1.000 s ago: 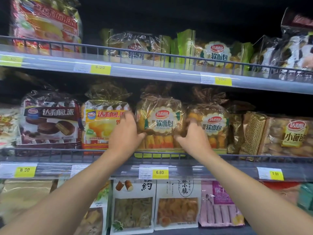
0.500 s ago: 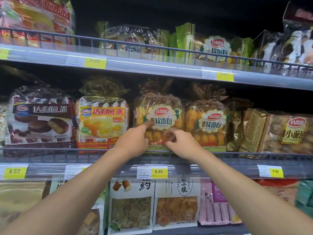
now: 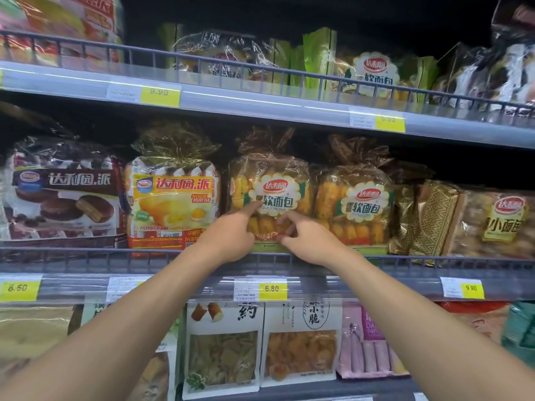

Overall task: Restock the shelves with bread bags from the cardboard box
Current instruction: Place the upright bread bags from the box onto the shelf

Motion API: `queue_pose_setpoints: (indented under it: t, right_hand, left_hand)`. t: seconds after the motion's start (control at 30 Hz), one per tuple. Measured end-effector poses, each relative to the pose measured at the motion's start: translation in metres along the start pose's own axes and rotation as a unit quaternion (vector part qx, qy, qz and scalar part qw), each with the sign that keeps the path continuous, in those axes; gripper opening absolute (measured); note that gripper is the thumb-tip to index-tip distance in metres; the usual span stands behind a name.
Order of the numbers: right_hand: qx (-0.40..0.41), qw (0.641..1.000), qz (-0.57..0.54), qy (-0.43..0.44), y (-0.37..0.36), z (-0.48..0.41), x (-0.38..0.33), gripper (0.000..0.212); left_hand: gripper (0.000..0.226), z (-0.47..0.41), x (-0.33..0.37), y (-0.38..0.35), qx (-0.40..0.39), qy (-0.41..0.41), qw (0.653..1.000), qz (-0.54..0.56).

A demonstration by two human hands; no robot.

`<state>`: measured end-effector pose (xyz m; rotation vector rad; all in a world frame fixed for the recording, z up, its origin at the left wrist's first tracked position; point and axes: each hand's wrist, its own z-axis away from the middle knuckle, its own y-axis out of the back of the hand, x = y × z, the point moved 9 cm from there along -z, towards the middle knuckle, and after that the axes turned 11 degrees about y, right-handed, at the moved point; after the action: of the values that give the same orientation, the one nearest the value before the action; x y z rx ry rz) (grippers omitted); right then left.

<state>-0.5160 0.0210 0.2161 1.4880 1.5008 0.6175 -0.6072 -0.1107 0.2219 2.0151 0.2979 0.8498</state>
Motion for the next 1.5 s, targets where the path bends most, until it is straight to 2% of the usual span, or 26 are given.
queue_pose_setpoints:
  t: [0.1,0.23,0.43,0.6,0.77,0.9,1.0,1.1,1.3,1.43,1.5]
  right_hand:
    - [0.037,0.999,0.036,0.006,0.011,0.012,-0.003,0.041]
    - [0.11,0.991,0.076,0.014,0.037,0.044,-0.004,0.046]
    - [0.179,0.977,0.115,0.004,0.071,0.133,0.02,0.059]
    - [0.169,0.972,0.142,-0.08,0.087,0.245,0.069,0.066]
    - [0.123,0.953,0.192,-0.198,0.097,0.384,0.113,0.068]
    - [0.115,0.925,0.201,-0.302,0.108,0.509,0.129,0.069]
    - [0.121,0.893,0.199,-0.384,0.104,0.61,0.126,0.07]
    - [0.134,0.853,0.182,-0.47,0.091,0.713,0.109,0.071]
    - [0.167,0.732,0.164,-0.639,0.061,0.887,0.049,0.073]
    - [0.173,0.647,0.15,-0.728,0.043,0.951,0.02,0.086]
    - [0.205,0.611,0.108,-0.757,0.033,0.972,0.015,0.095]
  left_hand:
    - [0.069,0.009,0.007,0.005,0.025,-0.015,0.999,-0.017]
    - [0.068,0.032,0.027,0.011,0.101,-0.07,0.991,-0.051]
    - [0.077,0.086,0.092,-0.023,0.141,-0.212,0.965,-0.069]
    - [0.078,0.136,0.159,-0.097,0.098,-0.307,0.946,-0.032]
    - [0.074,0.202,0.223,-0.197,-0.002,-0.371,0.928,0.032]
    - [0.073,0.274,0.273,-0.272,-0.087,-0.439,0.892,0.064]
    - [0.072,0.33,0.3,-0.329,-0.158,-0.477,0.861,0.079]
    - [0.07,0.386,0.312,-0.386,-0.251,-0.468,0.844,0.072]
    - [0.082,0.454,0.311,-0.48,-0.435,-0.377,0.817,0.031]
    - [0.091,0.469,0.303,-0.517,-0.523,-0.288,0.801,0.029]
    - [0.095,0.473,0.3,-0.529,-0.545,-0.254,0.798,0.022]
